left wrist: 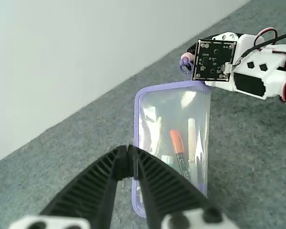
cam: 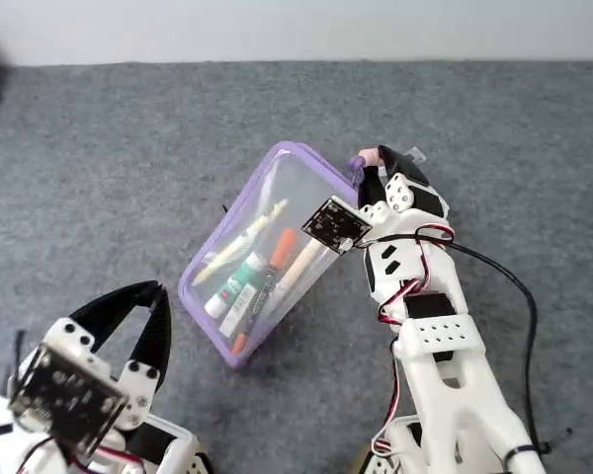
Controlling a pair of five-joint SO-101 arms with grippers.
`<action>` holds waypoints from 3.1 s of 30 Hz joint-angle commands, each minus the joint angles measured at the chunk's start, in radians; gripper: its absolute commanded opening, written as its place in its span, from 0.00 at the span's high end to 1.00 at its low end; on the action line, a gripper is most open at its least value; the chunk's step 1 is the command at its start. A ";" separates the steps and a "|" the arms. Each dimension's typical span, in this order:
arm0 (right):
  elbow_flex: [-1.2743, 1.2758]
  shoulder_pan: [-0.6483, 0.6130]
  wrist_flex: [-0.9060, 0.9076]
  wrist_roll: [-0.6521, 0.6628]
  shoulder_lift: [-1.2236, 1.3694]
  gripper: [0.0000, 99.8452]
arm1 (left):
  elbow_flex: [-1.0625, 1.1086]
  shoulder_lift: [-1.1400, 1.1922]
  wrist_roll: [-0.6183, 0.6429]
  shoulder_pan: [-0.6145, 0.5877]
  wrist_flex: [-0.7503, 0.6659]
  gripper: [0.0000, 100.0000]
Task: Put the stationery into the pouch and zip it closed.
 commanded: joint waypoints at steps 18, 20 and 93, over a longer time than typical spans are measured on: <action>-0.051 0.102 0.077 -0.115 -0.004 0.83 | -0.004 0.009 0.095 -0.284 0.003 0.80; -0.094 0.124 0.156 -0.175 -0.004 0.83 | 0.030 0.003 0.095 -0.336 -0.018 0.79; 0.511 0.193 1.529 -0.930 -1.208 0.99 | 1.366 -0.473 0.319 -0.242 -0.663 0.98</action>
